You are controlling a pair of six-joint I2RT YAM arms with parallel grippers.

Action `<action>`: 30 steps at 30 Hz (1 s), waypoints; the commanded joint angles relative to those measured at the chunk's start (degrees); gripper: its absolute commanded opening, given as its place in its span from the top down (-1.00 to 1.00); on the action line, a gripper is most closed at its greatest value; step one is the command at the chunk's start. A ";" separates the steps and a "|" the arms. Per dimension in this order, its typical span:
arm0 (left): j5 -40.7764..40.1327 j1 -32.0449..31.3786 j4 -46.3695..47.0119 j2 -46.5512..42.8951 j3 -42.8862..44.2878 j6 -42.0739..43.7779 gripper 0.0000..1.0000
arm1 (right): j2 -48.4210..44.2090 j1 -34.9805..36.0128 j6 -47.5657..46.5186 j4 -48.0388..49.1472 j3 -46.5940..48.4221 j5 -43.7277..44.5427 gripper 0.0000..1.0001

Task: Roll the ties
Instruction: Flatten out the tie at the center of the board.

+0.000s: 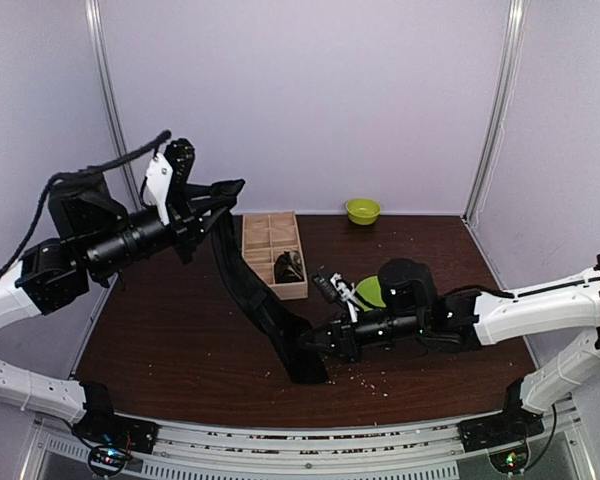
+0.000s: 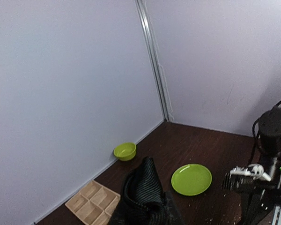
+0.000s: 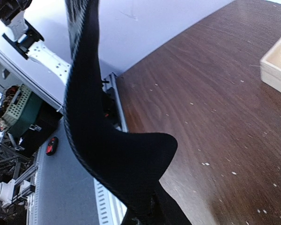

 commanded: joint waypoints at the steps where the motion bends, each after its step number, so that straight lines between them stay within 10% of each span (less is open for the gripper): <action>1: -9.68 0.29 5.05 1.61 -10.33 -6.41 1.00 | -5.73 -3.26 -3.45 -28.32 -0.15 8.52 1.00; 8: -7.46 0.00 28.90 6.68 -29.87 -20.43 1.00 | -4.37 -12.55 -9.00 -48.07 0.92 8.55 1.00; 17: -14.14 -1.93 36.39 17.66 -35.20 -24.97 1.00 | 13.01 -13.08 -20.11 -64.15 13.83 21.60 0.99; 23: -22.62 -1.93 22.42 19.67 -32.31 -30.09 0.94 | 18.09 -13.19 -20.20 -63.50 19.66 23.94 0.37; 30: -26.42 0.81 4.94 18.43 -31.79 -42.56 0.16 | 8.44 -14.45 -16.55 -63.22 18.31 27.60 -0.28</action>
